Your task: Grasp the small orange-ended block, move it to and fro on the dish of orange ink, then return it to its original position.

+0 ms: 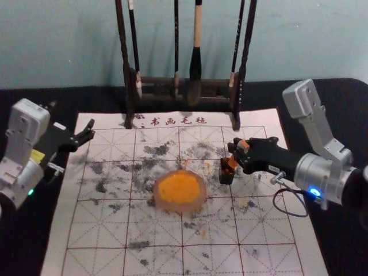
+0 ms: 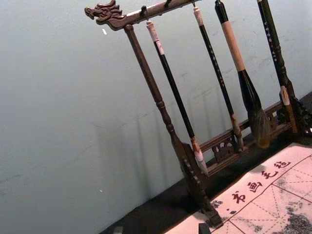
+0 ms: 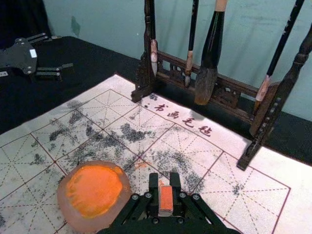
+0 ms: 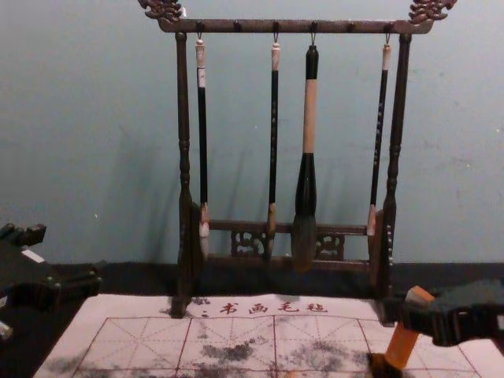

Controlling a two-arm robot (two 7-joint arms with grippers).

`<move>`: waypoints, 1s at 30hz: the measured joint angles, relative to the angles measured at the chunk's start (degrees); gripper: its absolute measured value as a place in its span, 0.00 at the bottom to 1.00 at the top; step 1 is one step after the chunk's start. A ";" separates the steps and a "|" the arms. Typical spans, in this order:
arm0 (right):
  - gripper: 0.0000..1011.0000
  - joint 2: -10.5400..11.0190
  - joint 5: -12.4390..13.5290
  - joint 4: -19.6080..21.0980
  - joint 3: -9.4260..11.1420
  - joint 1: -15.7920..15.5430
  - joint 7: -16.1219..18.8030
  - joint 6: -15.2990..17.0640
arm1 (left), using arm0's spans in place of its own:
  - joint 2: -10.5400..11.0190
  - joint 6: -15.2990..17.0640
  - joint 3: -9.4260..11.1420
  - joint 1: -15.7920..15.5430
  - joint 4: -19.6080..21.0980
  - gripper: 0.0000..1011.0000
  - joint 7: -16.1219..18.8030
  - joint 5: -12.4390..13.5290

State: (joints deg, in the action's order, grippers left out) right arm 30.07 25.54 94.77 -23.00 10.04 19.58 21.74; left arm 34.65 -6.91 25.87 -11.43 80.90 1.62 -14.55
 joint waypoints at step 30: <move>0.11 -1.51 -1.48 -2.70 -1.11 1.38 0.67 0.85 | 0.00 0.00 0.00 0.00 0.00 0.99 0.00 0.00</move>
State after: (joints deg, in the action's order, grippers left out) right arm 28.56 24.06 92.08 -24.12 11.42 20.25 22.59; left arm 34.65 -6.91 25.86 -11.43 80.90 1.62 -14.55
